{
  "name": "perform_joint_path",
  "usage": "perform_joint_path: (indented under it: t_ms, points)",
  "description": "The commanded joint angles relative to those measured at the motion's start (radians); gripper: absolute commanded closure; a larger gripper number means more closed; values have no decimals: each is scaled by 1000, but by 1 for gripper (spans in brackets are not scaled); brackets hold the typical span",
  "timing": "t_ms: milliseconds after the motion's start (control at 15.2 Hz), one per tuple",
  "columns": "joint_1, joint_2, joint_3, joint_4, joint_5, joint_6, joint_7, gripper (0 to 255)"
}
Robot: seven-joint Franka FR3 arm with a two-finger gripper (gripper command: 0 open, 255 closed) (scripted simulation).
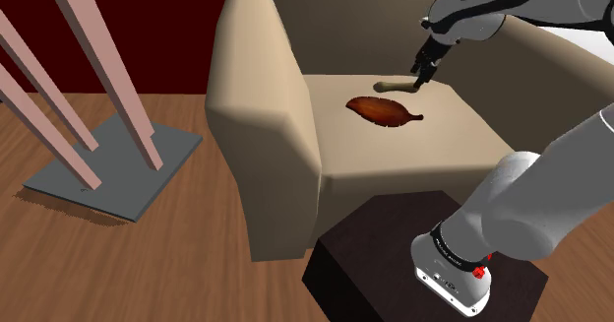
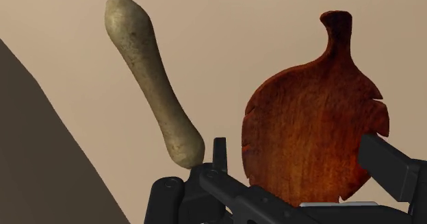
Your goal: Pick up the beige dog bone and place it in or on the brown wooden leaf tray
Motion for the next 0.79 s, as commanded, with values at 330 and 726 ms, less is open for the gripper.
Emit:
perform_joint_path:
  t_ms: [330, 726]
  points:
    - [-136, 447, 23, 275, 441, -51, -511, 0]
    - [-296, 649, 135, 478, 553, -107, -669, 0]
